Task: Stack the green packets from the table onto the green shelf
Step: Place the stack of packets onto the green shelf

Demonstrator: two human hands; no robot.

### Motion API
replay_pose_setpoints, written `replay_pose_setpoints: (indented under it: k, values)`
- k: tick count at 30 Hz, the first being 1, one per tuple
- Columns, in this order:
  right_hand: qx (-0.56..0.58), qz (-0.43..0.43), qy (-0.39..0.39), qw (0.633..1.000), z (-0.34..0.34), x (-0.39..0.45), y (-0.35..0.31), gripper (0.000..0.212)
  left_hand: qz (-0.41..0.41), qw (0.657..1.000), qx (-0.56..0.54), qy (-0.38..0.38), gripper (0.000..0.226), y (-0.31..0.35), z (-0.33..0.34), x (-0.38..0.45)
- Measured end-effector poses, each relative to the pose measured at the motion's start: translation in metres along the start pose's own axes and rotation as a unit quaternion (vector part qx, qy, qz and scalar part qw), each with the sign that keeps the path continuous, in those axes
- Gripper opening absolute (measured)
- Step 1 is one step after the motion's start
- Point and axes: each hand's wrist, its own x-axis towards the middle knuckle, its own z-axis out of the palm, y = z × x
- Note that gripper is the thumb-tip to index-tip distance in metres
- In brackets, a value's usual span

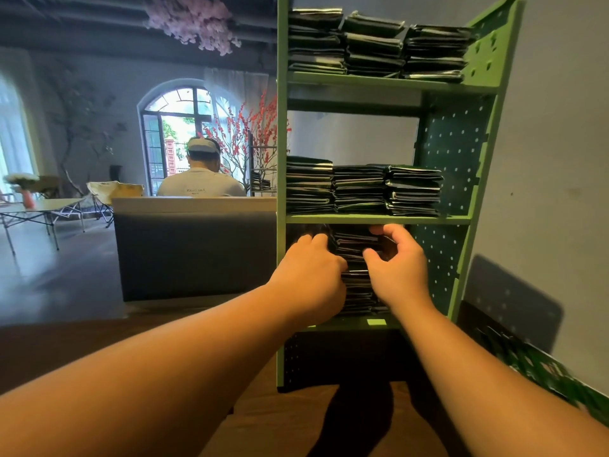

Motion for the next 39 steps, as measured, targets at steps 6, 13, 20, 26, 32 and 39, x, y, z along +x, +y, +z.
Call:
replay_pose_setpoints:
  k: [6, 13, 20, 26, 32, 39]
  values:
    - [0.003, 0.023, 0.013, 1.000, 0.004, -0.002, -0.005, 0.029, -0.060, 0.986, -0.131, 0.087, 0.021, 0.003, -0.004, 0.003]
    - [-0.032, 0.045, -0.029, 0.998, 0.008, 0.002, -0.003, 0.038, -0.128, 0.967, -0.175, 0.133, 0.023, 0.018, -0.004, 0.011]
    - [-0.026, 0.033, -0.022, 0.999, 0.008, -0.002, -0.004, 0.036, -0.119, 0.964, -0.192, 0.140, 0.041, 0.013, 0.002, 0.010]
    - [-0.015, 0.043, 0.008, 0.999, 0.006, -0.005, -0.004, 0.041, -0.105, 0.963, -0.188, 0.161, 0.046, 0.005, 0.010, 0.011]
    - [0.013, 0.069, -0.026, 0.997, 0.005, -0.004, -0.008, 0.044, -0.098, 0.976, -0.119, 0.157, 0.047, 0.005, 0.015, 0.012]
    - [0.014, 0.077, -0.013, 0.997, -0.002, 0.003, -0.009, 0.015, -0.071, 0.982, -0.069, 0.161, 0.057, 0.009, 0.020, 0.010]
